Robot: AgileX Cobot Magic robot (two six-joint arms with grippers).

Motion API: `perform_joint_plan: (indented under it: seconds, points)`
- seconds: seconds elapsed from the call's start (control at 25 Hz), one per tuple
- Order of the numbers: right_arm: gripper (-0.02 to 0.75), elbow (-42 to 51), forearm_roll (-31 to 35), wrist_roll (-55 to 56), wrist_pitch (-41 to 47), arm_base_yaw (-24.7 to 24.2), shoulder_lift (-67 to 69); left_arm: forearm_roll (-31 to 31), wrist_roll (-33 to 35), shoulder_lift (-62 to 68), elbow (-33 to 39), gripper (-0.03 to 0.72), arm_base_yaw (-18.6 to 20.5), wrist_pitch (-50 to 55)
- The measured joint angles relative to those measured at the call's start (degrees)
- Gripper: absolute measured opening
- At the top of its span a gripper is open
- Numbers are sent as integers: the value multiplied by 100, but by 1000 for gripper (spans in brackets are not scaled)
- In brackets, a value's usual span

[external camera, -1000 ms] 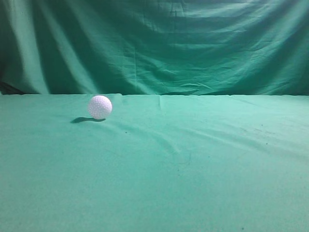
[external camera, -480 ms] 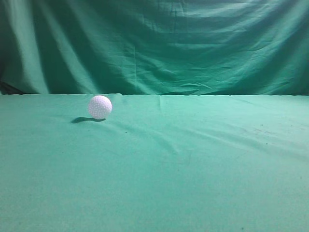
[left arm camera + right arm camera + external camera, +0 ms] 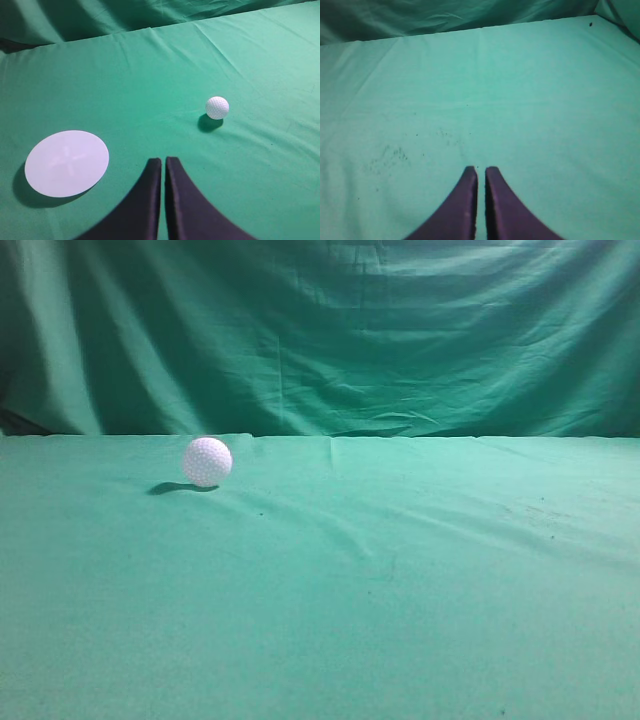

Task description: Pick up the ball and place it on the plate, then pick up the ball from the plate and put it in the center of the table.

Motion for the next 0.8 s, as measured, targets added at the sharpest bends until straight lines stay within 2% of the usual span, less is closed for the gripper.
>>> perform_joint_plan:
  seconds: [0.28,0.56,0.68,0.8]
  points:
    - [49,0,0,13,0,0,0,27,0,-69,0,0,0,0]
    - [49,0,0,13,0,0,0,994,-72,-930,0,0,0,668]
    - [49,0,0,13,0,0,0,1432,-368,-1335,47,0,0,719]
    - [49,0,0,13,0,0,0,1544,-686,-1757,421,0,0,512]
